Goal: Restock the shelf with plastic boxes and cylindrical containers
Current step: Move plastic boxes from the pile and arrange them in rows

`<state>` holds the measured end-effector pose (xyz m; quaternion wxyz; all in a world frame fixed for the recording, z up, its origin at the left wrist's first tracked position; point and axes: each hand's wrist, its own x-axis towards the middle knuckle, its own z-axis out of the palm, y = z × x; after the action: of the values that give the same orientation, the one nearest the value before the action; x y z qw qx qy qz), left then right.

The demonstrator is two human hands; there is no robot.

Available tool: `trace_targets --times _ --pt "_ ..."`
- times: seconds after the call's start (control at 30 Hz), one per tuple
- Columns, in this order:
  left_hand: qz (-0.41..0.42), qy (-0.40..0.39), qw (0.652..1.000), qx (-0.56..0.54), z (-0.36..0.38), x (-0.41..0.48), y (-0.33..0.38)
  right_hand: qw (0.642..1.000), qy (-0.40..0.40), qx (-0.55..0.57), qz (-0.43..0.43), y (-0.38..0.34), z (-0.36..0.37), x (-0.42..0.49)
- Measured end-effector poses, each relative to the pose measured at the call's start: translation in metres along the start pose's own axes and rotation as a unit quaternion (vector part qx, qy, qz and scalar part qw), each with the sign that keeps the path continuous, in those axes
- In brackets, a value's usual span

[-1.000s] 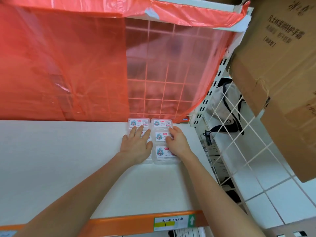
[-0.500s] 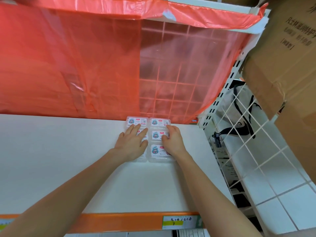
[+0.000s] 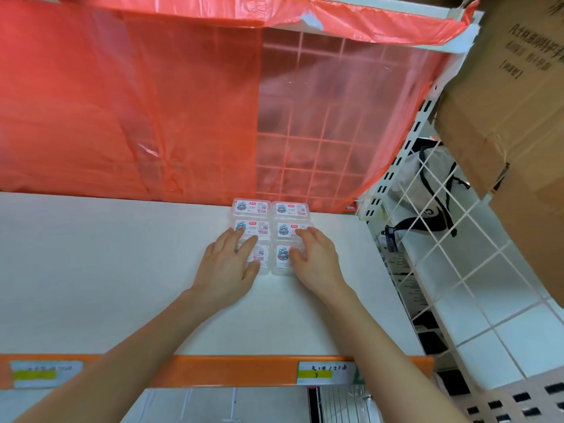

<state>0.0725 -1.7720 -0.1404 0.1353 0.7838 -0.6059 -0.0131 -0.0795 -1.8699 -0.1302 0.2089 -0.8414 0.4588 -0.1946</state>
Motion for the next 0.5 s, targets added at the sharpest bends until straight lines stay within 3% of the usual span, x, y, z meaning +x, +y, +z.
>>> trace_targets --times 0.2,0.5 --pt "-0.005 -0.034 0.999 0.02 0.0031 -0.0032 0.0001 0.998 -0.033 -0.009 0.051 0.0025 0.0048 -0.011" --pt "0.006 -0.061 0.997 0.039 0.0028 0.0005 0.0013 0.997 -0.061 0.029 0.046 0.0062 0.0089 -0.0093"
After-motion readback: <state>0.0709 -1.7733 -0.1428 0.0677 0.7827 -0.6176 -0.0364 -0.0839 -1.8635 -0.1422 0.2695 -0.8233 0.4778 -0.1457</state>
